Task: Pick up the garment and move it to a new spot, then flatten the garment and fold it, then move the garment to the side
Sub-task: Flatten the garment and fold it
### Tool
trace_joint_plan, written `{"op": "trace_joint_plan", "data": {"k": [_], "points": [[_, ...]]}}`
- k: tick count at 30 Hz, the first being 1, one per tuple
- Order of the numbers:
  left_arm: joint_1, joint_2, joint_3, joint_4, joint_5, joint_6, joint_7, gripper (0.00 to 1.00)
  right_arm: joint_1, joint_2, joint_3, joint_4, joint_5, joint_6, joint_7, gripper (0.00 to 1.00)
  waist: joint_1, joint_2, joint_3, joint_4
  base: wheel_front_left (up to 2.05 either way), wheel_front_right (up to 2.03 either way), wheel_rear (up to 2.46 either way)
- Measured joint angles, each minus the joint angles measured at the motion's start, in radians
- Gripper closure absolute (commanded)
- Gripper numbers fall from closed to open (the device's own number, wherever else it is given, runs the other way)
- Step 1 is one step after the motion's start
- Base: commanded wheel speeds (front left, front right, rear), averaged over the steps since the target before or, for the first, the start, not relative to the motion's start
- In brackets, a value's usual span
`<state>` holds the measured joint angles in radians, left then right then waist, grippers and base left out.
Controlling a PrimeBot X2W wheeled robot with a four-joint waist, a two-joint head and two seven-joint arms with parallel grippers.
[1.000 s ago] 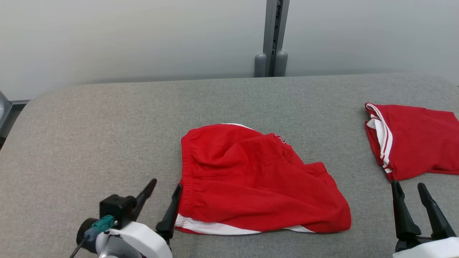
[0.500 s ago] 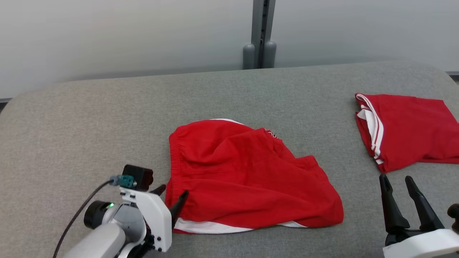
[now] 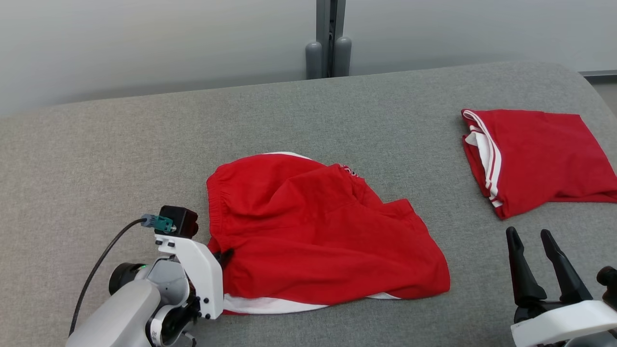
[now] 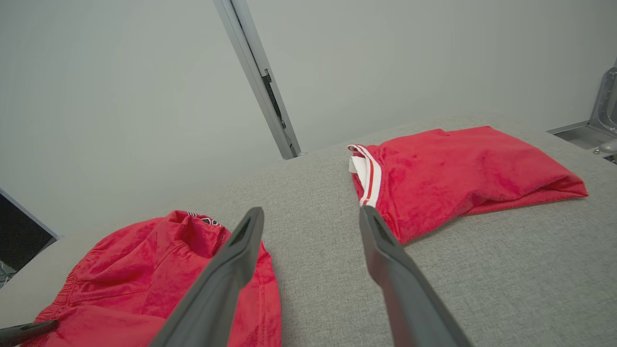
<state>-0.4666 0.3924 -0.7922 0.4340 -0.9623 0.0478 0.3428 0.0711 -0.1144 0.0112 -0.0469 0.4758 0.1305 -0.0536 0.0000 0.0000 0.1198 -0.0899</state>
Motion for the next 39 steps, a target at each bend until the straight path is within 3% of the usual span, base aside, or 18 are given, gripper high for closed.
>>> {"op": "trace_joint_plan", "data": {"k": [10, 16, 18, 19, 23, 27, 35, 39], "points": [[-0.016, 0.005, 0.082, 0.058, -0.024, 0.028, -0.102, 1.0, -0.015, -0.003, 0.002, 0.003, 0.0, 0.0, -0.001, 0.0, 0.0, 0.0, 0.013, 0.012, 0.0, 0.0, 0.0], [-0.023, 0.012, 0.116, 0.125, -0.033, 0.023, -0.162, 0.98, -0.021, -0.01, 0.003, 0.004, -0.002, 0.0, -0.001, 0.0, 0.0, 0.0, 0.021, 0.014, 0.0, 0.0, 0.0], [-0.028, 0.01, 0.118, 0.15, -0.037, 0.008, -0.165, 0.55, -0.021, -0.012, 0.006, 0.007, -0.002, 0.0, 0.0, 0.0, 0.0, 0.0, 0.018, 0.016, 0.0, 0.0, 0.0], [-0.028, 0.007, 0.119, 0.16, -0.041, 0.004, -0.173, 0.0, -0.021, -0.013, 0.007, 0.009, -0.002, 0.0, 0.0, 0.0, 0.0, 0.0, 0.016, 0.018, 0.0, 0.0, 0.0], [-0.027, 0.013, 0.13, 0.156, -0.026, -0.021, -0.256, 0.0, -0.021, -0.015, 0.014, 0.017, -0.002, 0.0, 0.002, 0.0, 0.0, 0.0, 0.003, 0.025, 0.0, 0.0, 0.0], [0.009, 0.05, 0.14, 0.099, 0.007, -0.01, -0.342, 0.0, -0.014, -0.017, 0.008, 0.018, -0.002, 0.0, -0.002, 0.0, 0.0, 0.0, -0.016, 0.037, 0.0, 0.0, 0.0], [0.127, 0.133, 0.171, -0.178, 0.117, 0.119, -0.539, 0.0, 0.017, -0.022, -0.001, 0.001, -0.011, 0.0, -0.028, 0.0, 0.0, 0.0, -0.062, 0.077, 0.0, 0.0, 0.0], [0.185, 0.151, 0.204, -0.335, 0.158, 0.185, -0.582, 0.0, 0.023, -0.032, 0.007, -0.01, -0.016, 0.0, -0.037, 0.0, 0.0, 0.0, -0.078, 0.095, 0.0, 0.0, 0.0]]}}
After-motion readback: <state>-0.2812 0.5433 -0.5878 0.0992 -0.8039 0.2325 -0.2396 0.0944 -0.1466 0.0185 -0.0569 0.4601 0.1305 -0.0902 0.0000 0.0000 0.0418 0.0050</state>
